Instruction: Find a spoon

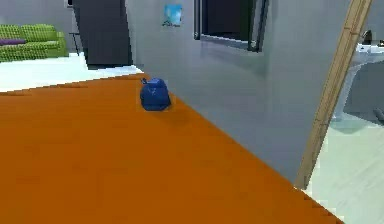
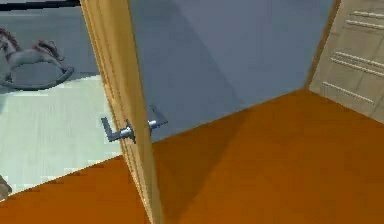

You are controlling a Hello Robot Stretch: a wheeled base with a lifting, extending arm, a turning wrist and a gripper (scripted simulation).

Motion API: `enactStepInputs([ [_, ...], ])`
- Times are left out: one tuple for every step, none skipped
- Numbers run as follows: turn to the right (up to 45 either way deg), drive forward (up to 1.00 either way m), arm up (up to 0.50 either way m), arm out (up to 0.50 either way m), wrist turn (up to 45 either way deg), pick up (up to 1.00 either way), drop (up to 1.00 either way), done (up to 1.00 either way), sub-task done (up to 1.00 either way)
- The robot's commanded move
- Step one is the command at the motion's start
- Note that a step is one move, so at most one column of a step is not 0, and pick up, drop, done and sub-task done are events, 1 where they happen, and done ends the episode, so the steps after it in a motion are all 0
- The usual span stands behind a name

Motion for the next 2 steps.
enactStepInputs([
  [-45.0, 0.0, 0.0, 0.0, 0.0, 0.0, 0.0, 0.0, 0.0],
  [-3.0, 0.0, 0.0, 0.0, 0.0, 0.0, 0.0, 0.0, 0.0],
])
